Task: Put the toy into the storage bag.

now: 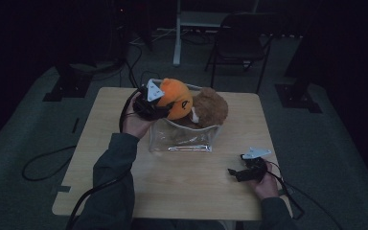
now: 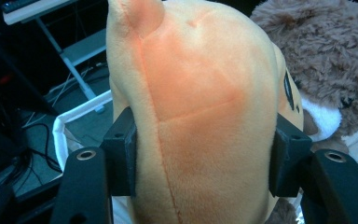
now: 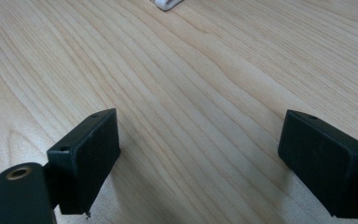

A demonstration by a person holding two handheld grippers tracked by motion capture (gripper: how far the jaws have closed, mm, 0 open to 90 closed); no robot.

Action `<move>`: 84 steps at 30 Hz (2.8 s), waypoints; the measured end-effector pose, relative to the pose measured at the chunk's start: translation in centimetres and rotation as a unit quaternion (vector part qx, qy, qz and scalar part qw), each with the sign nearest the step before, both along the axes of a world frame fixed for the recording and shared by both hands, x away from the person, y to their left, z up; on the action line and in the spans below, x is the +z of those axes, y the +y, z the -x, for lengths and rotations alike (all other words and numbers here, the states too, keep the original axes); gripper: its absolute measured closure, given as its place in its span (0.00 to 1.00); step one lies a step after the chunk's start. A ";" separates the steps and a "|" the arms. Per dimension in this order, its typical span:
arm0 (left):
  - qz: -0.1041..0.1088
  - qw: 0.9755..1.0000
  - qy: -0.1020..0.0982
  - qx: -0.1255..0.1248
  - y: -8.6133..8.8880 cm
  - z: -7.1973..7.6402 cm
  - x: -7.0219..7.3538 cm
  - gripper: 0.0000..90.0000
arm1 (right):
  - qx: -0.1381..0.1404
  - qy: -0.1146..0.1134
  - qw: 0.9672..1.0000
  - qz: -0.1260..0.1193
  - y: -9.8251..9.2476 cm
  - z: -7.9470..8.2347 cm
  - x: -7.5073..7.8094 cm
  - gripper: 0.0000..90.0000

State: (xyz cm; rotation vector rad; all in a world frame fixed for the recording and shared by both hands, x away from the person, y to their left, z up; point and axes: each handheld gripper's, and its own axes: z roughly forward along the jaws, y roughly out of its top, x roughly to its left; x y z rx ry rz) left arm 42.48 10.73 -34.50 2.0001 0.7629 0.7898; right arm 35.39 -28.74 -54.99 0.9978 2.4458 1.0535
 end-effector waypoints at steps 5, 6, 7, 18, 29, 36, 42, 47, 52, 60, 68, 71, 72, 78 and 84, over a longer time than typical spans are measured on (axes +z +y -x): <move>0.001 1.000 0.004 0.001 0.0 -0.1 -0.2 0.45 | 0.000 0.000 1.000 0.000 0.0 0.0 0.0 0.13; 0.002 1.000 0.003 0.002 0.0 -0.1 -0.2 0.45 | 0.001 0.000 1.000 0.000 0.0 0.0 0.0 0.13; 0.002 1.000 0.004 0.002 0.0 -0.1 -0.3 0.45 | 0.002 0.000 1.000 0.000 0.0 0.0 0.0 0.13; -0.004 1.000 0.010 0.002 -0.1 -0.3 -0.3 0.41 | 0.003 0.000 1.000 0.001 0.0 -0.1 0.0 0.13; 0.031 0.999 0.013 -0.002 0.0 -0.6 -0.5 0.24 | 0.003 0.000 1.000 0.001 0.0 -0.1 0.0 0.13; 0.076 0.997 0.032 -0.010 0.6 -1.1 -0.7 0.21 | 0.003 0.000 1.000 0.001 0.0 -0.1 0.0 0.13; 0.100 0.994 0.032 -0.008 0.9 -1.2 -0.8 0.22 | 0.003 0.000 1.000 0.002 0.0 -0.1 0.0 0.13; 0.082 0.996 0.024 0.013 0.7 -1.0 -0.9 0.37 | 0.003 0.000 1.000 0.001 0.0 -0.1 0.0 0.13; 0.028 0.999 0.022 0.018 -0.1 -0.9 -1.4 0.41 | 0.002 0.001 1.000 0.001 0.0 -0.1 0.0 0.13; 0.027 0.999 0.033 0.009 -0.3 -0.6 -1.6 0.36 | 0.002 0.001 1.000 0.001 0.0 -0.1 0.0 0.13; 0.060 0.998 0.032 -0.009 -0.2 -0.4 -1.4 0.22 | 0.002 0.000 1.000 0.001 0.0 -0.1 0.0 0.13; 0.044 0.998 0.035 -0.008 -0.3 -0.5 -1.4 0.22 | 0.003 0.000 1.000 0.001 0.0 -0.1 0.0 0.13; 0.036 0.999 0.035 -0.003 -0.3 -0.5 -1.5 0.25 | 0.002 0.000 1.000 0.001 0.0 -0.1 0.0 0.13; 0.048 0.998 0.027 0.013 0.2 -0.3 -1.7 0.42 | 0.002 0.000 1.000 0.001 0.0 -0.1 0.0 0.13; 0.058 0.998 0.021 0.017 1.2 0.0 -1.1 0.42 | 0.001 -0.001 1.000 0.002 0.0 0.0 0.0 0.13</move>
